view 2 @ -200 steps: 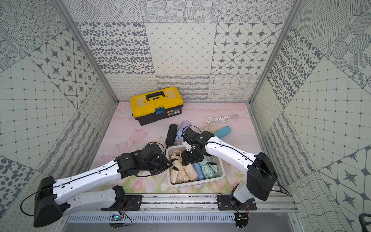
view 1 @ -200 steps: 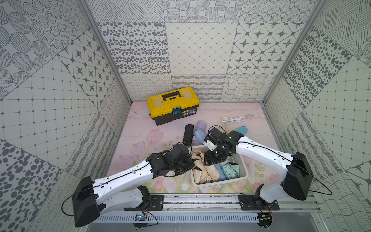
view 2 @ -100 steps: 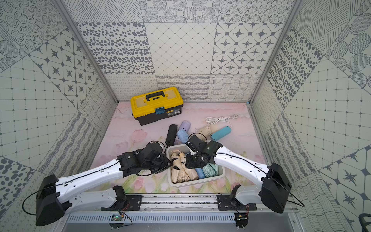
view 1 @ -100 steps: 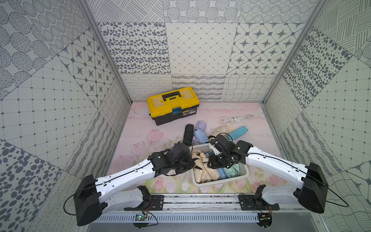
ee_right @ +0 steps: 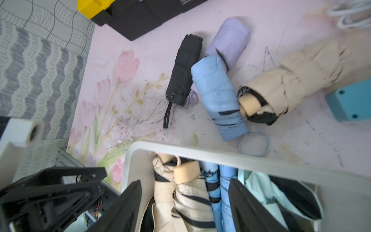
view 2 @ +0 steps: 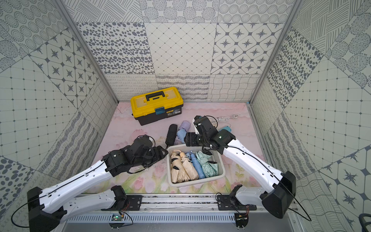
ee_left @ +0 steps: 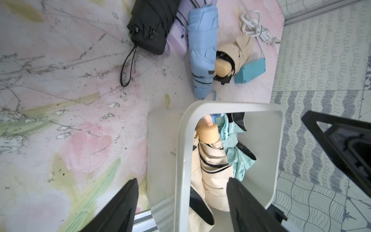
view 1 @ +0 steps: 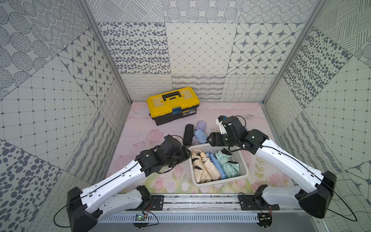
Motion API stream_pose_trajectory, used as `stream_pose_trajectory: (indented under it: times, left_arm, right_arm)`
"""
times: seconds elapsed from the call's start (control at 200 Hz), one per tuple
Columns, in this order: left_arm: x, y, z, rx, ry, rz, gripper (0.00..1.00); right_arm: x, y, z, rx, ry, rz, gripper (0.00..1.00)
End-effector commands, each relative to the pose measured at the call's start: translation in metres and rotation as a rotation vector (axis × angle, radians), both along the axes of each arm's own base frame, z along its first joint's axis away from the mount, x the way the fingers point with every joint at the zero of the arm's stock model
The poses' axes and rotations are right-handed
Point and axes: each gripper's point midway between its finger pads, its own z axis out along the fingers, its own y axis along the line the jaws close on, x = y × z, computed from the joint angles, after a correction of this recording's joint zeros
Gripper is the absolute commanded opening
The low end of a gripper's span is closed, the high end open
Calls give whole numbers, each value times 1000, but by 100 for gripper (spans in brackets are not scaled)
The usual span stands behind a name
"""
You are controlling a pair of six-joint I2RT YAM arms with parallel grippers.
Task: Put the umbrella into the storage box
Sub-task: Pick up the umbrella from the center of the board.
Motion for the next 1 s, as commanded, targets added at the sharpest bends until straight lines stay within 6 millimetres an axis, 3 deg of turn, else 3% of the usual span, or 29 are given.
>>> stream_pose_trajectory:
  times: [0.0,0.2,0.545,0.806,0.991]
  left_arm:
    - [23,35,14,121,-120,62,76]
    - [40,49,22,52,-215,183,78]
    - [72,52,29,-11,-290,202,82]
    - [77,58,28,-17,-293,219,82]
    - [78,59,25,-21,-279,224,82]
  right_arm:
    - [37,19,0,-66,-72,55,80]
    - [65,43,-26,-146,-33,105,89]
    - [94,57,-91,-279,61,150,96]
    - [111,63,-129,-373,110,191,97]
    - [122,60,-143,-432,102,179,94]
